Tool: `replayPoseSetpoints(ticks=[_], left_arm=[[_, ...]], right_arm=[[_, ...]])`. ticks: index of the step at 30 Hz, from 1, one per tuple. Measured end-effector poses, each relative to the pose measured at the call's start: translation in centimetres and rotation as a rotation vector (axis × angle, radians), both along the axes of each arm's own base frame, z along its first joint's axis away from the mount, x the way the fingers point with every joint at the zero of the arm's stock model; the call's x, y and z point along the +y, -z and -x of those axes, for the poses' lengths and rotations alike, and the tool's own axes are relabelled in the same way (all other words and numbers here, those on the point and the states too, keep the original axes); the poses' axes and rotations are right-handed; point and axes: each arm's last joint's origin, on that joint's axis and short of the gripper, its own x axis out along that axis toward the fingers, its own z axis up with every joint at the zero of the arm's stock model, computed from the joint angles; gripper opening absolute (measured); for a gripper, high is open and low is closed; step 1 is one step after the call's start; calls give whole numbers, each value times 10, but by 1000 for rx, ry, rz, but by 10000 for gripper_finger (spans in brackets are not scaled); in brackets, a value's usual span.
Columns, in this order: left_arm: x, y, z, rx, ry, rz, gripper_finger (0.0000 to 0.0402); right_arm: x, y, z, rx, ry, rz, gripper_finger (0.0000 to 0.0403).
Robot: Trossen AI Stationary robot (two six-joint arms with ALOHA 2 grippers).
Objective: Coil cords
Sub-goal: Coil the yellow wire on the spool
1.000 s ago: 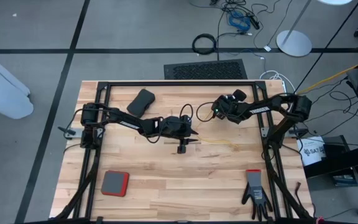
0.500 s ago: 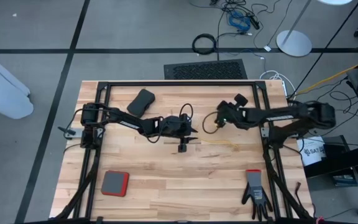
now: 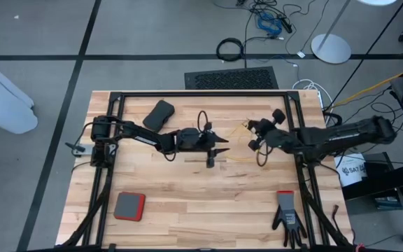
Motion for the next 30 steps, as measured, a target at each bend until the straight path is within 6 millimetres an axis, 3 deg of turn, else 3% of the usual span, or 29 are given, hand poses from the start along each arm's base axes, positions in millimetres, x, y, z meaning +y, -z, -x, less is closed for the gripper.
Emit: replayPoseSetpoints(ticks=[5,11,16,30], left_arm=[[0,-11,-1,-117,16,-5,150],[-6,-28,-1,-288,174,-20,150],[-13,-31,0,-322,235,-23,150],[-7,-27,-1,-272,-49,-96,150]], right_arm=[[10,-18,3,-135,-78,23,1],[16,-37,4,-285,-130,44,1],[20,-49,3,-394,-158,60,0],[32,-58,7,-479,-342,4,0]])
